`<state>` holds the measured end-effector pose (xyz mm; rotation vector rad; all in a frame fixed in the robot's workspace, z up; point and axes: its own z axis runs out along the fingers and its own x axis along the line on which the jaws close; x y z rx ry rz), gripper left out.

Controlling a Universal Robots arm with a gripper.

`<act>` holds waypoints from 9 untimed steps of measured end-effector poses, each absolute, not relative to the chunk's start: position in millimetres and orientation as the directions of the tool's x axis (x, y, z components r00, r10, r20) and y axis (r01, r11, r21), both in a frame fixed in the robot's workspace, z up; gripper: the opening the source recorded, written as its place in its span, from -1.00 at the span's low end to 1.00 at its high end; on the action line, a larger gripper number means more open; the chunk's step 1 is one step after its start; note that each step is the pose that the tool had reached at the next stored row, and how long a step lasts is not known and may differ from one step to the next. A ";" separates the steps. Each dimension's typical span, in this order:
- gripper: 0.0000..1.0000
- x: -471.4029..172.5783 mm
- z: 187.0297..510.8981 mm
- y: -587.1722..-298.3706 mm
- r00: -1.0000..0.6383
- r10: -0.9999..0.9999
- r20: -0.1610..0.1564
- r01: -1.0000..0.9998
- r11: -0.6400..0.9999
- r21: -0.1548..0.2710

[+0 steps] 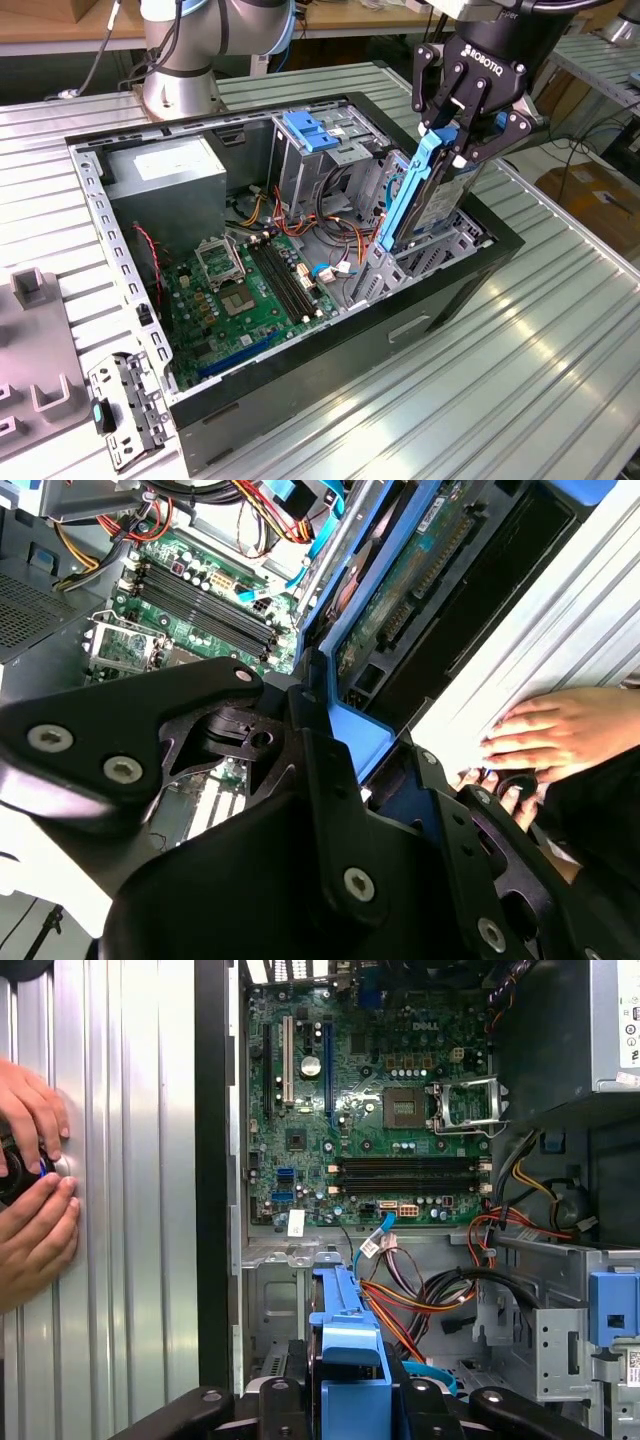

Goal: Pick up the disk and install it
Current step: 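Insert the disk into the insertion slot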

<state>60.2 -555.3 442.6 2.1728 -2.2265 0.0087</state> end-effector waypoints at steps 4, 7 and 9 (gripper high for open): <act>-0.26 60.2 442.6 -555.3 -0.024 -0.999 0.026 -1.000 0.025 0.017; -0.26 60.2 442.3 -555.3 -0.024 -0.999 0.026 -1.000 0.025 0.017; -0.26 60.2 440.1 -555.6 -0.024 -0.999 0.026 -1.000 0.025 0.017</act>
